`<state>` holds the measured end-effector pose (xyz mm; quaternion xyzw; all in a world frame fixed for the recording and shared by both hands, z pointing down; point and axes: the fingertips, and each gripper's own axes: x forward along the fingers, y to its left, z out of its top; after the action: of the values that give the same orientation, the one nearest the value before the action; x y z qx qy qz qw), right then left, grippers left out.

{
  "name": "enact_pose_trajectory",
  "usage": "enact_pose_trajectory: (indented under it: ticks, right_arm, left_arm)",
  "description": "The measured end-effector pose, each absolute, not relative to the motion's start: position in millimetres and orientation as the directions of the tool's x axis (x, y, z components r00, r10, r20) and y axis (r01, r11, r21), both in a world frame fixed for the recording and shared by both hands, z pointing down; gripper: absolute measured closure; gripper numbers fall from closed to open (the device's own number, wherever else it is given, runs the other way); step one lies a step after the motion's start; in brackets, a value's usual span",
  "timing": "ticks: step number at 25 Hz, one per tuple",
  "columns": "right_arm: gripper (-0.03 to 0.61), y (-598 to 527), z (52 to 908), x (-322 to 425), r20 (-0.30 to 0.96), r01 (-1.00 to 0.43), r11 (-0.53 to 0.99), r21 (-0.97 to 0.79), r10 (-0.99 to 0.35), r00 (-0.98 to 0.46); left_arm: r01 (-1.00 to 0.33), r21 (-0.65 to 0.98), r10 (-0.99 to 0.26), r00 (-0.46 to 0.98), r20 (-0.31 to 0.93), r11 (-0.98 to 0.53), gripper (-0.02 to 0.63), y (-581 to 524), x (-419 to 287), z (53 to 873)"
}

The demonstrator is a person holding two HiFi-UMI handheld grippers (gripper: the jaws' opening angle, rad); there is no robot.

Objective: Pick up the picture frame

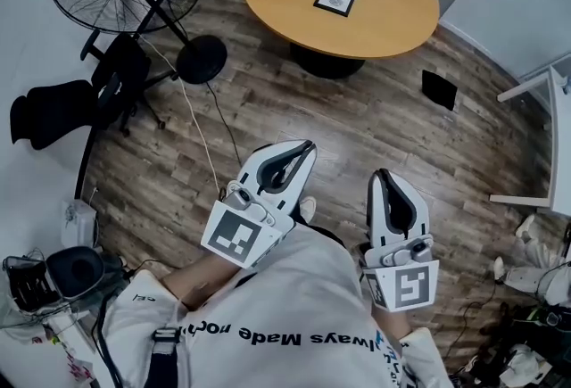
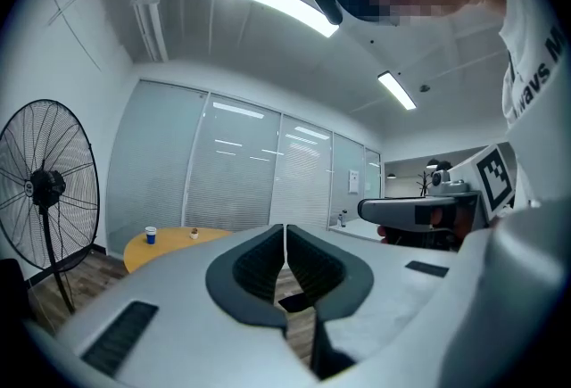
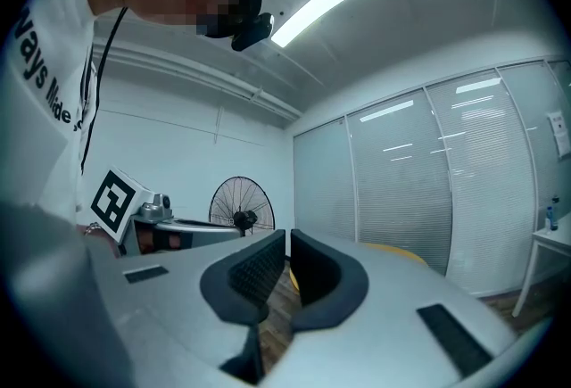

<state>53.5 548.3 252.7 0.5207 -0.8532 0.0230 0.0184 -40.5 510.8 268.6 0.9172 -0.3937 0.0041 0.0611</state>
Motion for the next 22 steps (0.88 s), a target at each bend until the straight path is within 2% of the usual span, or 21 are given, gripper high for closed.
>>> enact_pose_trajectory:
  ticks: [22]
  right_arm:
    - [0.536, 422.5, 249.5, 10.6, 0.075, -0.891, 0.454, -0.007, -0.888, -0.454]
  left_arm:
    - [-0.705, 0.134, -0.707, 0.706, 0.043, -0.696, 0.58, 391.0, -79.1, 265.0]
